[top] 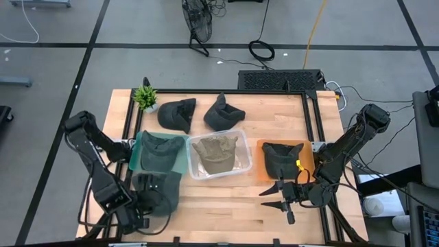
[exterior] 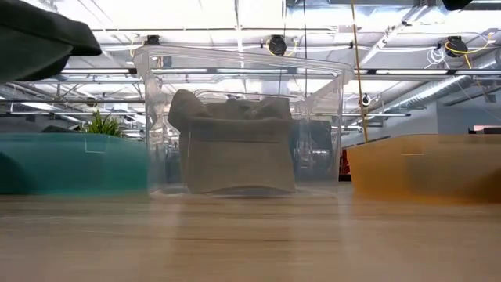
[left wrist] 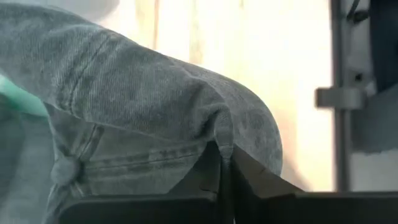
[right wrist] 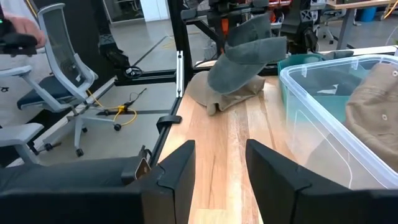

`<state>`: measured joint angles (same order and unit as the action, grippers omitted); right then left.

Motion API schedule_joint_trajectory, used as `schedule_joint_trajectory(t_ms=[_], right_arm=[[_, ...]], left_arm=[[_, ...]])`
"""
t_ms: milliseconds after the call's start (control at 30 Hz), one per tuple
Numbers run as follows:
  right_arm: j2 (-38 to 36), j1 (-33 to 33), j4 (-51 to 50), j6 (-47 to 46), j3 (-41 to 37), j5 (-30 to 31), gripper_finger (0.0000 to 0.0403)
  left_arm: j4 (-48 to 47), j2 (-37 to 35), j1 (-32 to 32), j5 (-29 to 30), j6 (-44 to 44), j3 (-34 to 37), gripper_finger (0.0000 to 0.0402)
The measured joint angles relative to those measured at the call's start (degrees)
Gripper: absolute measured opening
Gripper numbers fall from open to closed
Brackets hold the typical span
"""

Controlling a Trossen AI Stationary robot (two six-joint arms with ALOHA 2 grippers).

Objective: Pick & Place hat
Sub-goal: Put the green cap into the green bin

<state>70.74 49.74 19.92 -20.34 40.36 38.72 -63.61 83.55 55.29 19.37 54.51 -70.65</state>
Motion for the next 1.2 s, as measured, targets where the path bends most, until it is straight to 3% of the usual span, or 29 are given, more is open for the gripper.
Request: schedule_joint_trajectory(t_ms=[167,333,567,733,967,1200], right_arm=[[0.0,0.0,0.0,0.0,0.0,0.0,0.0130],[0.0,0.0,0.0,0.4,0.0,0.1,0.0130],[0.0,0.0,0.0,0.5,0.0,0.2,0.0130],[0.0,0.0,0.0,0.5,0.0,0.2,0.0130],[0.0,0.0,-0.1,0.7,0.0,0.2,0.0130],[0.0,0.2,-0.2,0.6,-1.1,0.2,0.0130]], left_arm=[[-6.4,-2.5,-2.0,1.4,-8.4,0.0,0.0018],[-14.6,-4.9,-5.1,1.9,-10.9,0.0,0.0007],[-24.6,-6.8,-8.5,1.8,-16.0,0.0,0.0021],[-25.0,-6.9,-11.9,3.3,-21.5,0.0,0.0007],[-25.0,-6.9,-16.2,4.9,-24.9,0.6,0.0025],[-22.6,-6.8,-17.2,1.8,-24.8,5.8,0.0007]])
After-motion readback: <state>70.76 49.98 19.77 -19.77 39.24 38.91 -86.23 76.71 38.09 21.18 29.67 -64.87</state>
